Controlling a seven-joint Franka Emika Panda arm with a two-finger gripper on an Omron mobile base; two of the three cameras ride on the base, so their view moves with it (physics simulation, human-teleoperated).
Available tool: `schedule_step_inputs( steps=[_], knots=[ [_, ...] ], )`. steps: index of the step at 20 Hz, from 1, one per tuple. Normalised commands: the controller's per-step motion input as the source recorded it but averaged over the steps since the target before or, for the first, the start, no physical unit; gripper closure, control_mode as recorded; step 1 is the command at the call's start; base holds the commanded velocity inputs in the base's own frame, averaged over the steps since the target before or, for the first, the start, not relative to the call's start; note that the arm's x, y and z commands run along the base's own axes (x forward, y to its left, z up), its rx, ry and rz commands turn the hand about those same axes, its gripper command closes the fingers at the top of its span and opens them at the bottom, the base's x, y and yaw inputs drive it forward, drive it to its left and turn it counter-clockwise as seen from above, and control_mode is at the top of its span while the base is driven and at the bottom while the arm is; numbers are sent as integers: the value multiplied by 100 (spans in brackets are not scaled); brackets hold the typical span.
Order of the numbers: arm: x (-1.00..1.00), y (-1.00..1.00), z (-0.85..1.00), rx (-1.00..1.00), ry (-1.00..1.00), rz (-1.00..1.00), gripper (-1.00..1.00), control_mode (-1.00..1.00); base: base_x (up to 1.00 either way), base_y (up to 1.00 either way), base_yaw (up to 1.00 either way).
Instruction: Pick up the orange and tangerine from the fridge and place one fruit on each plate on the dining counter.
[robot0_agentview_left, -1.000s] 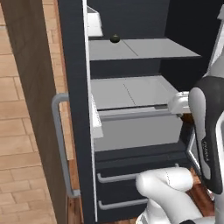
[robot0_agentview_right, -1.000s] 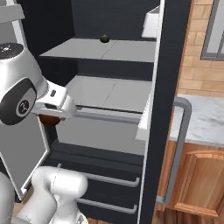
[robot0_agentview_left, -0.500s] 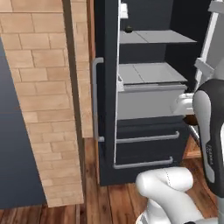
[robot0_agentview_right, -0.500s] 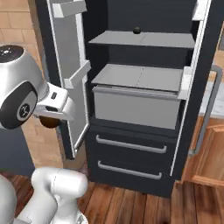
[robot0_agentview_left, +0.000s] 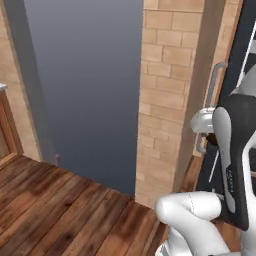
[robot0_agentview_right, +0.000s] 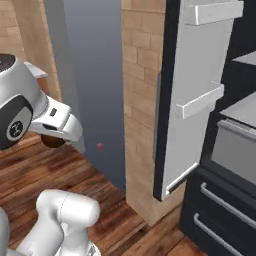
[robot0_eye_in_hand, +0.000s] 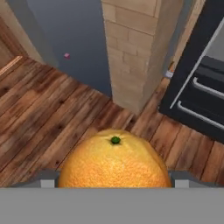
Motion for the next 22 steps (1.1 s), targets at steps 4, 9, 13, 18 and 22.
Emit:
schedule_step_inputs(
  steps=[4,9,13,18,22],
  knots=[
    [0,0,0,0,0,0,100,100,0,0,100],
    [0,0,0,0,0,0,100,100,0,0,100],
    [0,0,0,0,0,0,100,100,0,0,100],
    [0,0,0,0,0,0,100,100,2,0,100],
    [0,0,0,0,0,0,100,100,31,-1,98]
  ],
)
